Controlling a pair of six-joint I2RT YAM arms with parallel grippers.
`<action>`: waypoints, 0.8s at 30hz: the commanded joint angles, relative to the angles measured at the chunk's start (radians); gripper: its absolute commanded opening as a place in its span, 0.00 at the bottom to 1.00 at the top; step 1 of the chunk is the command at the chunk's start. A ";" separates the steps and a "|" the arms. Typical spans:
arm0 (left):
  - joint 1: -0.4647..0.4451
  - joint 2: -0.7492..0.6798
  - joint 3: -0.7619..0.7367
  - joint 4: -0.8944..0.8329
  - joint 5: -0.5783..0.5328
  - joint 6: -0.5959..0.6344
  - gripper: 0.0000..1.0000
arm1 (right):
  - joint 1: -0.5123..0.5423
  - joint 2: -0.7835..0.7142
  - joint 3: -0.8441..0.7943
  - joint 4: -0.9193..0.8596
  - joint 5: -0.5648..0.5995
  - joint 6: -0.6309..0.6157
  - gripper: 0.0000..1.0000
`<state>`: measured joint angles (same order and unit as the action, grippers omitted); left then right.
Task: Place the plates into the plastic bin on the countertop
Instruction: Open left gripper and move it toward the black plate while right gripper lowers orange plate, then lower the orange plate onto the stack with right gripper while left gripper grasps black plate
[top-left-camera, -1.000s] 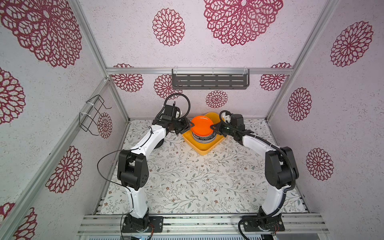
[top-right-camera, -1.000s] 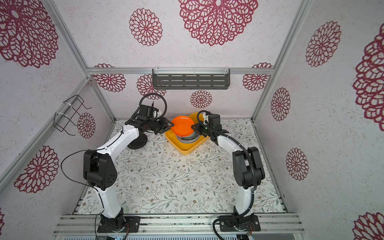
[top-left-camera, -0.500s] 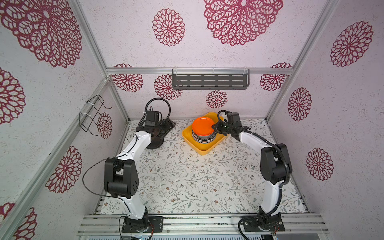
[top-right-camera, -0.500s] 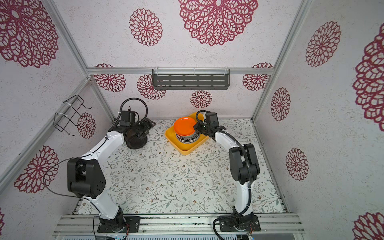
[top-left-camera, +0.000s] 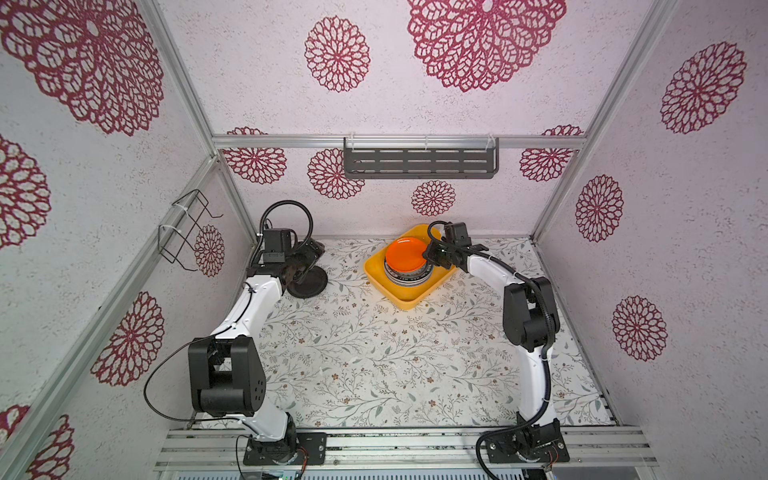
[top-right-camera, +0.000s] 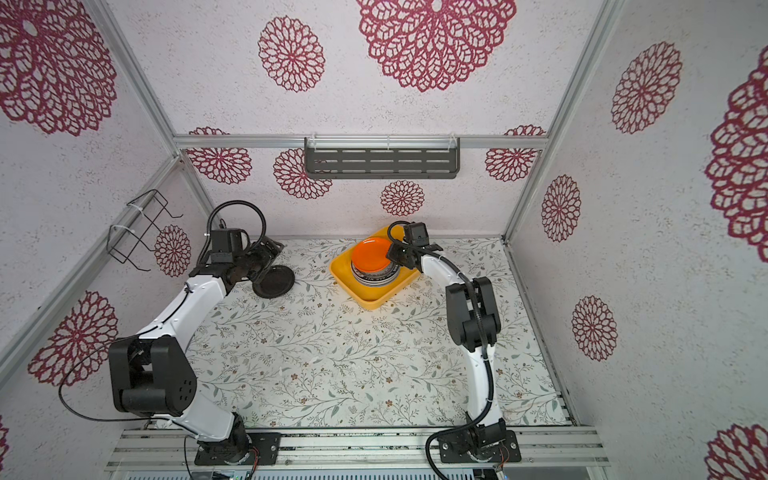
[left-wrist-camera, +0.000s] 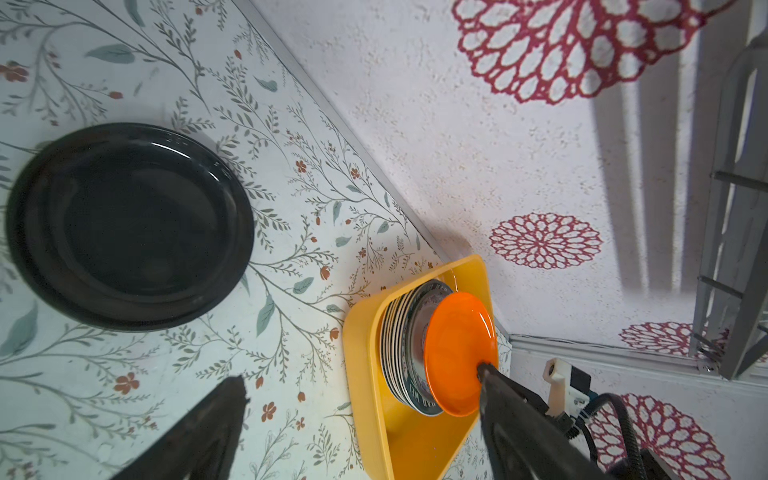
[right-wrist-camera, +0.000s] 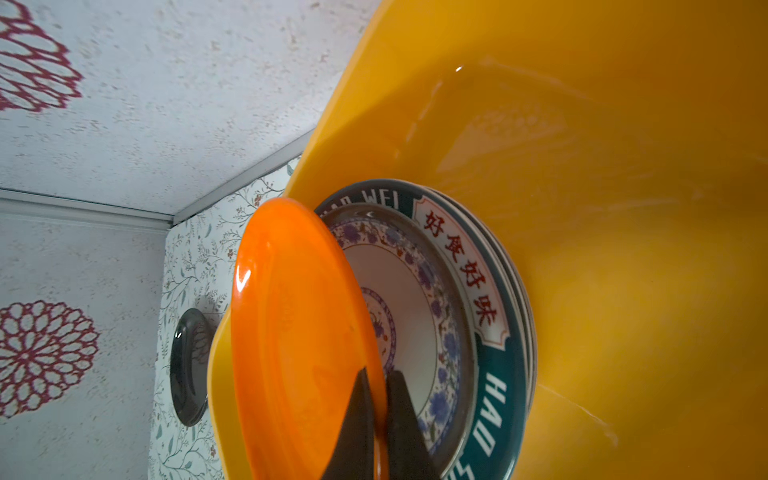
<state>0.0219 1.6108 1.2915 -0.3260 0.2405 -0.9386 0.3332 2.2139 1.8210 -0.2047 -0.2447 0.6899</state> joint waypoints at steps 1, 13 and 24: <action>0.035 -0.023 -0.016 0.031 -0.013 0.023 0.92 | 0.007 0.010 0.078 -0.026 0.024 -0.024 0.00; 0.121 0.044 -0.006 0.023 0.008 0.056 0.93 | 0.016 0.050 0.113 -0.070 0.085 -0.007 0.05; 0.222 0.129 0.005 0.002 -0.011 0.121 0.93 | 0.027 0.069 0.165 -0.097 0.105 -0.006 0.38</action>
<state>0.2249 1.7164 1.2785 -0.3275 0.2359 -0.8547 0.3492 2.2894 1.9396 -0.2893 -0.1558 0.6910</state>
